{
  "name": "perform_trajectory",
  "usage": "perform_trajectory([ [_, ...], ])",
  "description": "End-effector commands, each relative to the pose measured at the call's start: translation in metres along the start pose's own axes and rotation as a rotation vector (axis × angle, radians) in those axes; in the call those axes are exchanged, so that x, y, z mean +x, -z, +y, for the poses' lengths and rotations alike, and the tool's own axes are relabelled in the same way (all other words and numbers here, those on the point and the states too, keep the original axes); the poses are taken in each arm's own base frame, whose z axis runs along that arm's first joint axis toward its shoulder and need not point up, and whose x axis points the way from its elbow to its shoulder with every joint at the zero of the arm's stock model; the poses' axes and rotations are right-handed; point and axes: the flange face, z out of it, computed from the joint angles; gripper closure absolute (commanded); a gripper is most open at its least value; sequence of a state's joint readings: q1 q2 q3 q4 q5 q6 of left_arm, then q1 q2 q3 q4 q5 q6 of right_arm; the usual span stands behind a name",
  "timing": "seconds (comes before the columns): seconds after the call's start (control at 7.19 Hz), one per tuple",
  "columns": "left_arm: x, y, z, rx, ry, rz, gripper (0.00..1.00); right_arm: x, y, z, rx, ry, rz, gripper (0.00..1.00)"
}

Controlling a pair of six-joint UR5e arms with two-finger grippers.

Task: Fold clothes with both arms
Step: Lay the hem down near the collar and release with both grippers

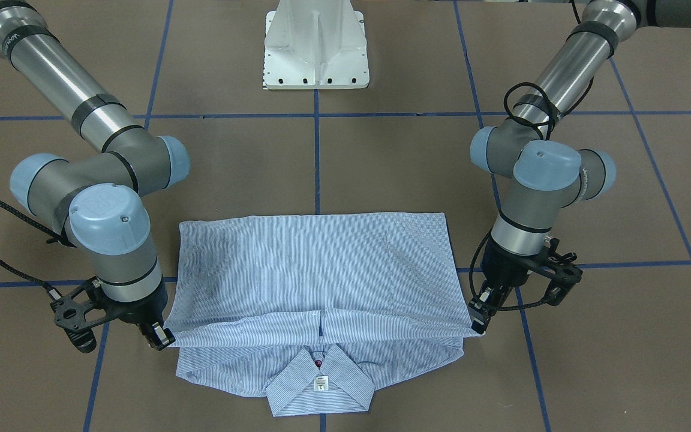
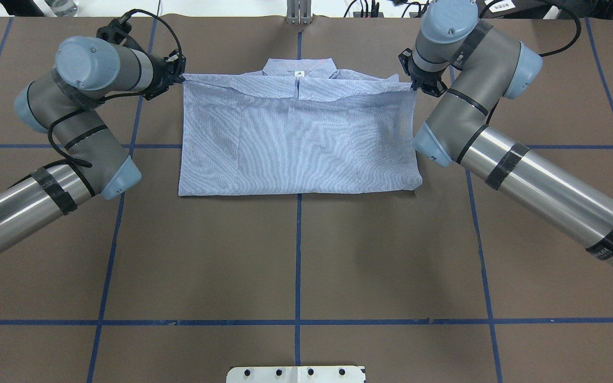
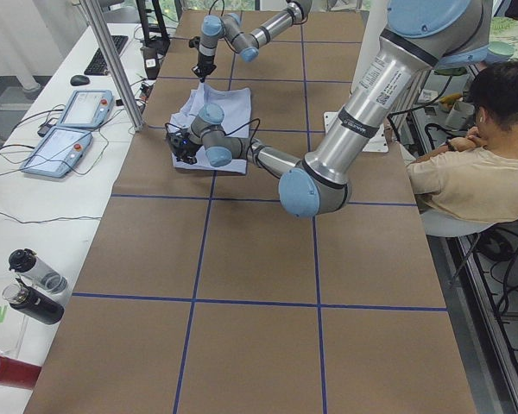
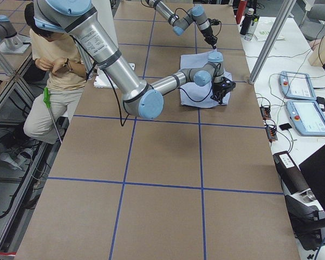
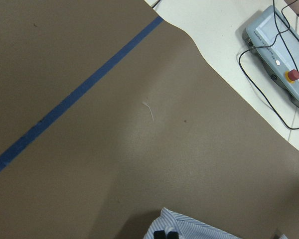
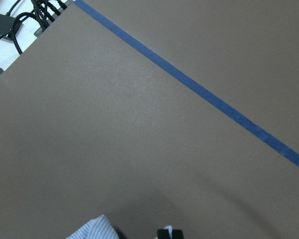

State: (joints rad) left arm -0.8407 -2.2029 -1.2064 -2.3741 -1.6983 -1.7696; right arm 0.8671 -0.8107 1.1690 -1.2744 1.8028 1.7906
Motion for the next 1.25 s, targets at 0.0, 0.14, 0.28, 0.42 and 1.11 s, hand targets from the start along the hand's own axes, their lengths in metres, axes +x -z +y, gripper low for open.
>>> perform_trajectory([
  [0.0,-0.001,-0.007,-0.001,0.013,-0.002,0.004,1.00,-0.003,-0.003,0.003,-0.003,0.003,0.001,1.00],
  [0.14,-0.004,-0.009,-0.002,0.013,-0.001,0.007,0.90,-0.008,-0.001,0.005,-0.004,0.003,-0.003,0.97],
  [0.28,-0.005,-0.010,-0.004,0.015,-0.001,0.006,0.70,-0.012,0.000,0.006,-0.003,0.003,-0.005,0.77],
  [0.42,-0.004,-0.009,-0.004,0.013,-0.001,0.013,0.59,-0.013,0.001,0.006,-0.003,0.003,-0.007,0.60],
  [1.11,0.007,0.024,-0.014,0.006,-0.002,0.096,0.56,0.047,0.047,0.049,-0.074,-0.053,-0.110,0.22],
])
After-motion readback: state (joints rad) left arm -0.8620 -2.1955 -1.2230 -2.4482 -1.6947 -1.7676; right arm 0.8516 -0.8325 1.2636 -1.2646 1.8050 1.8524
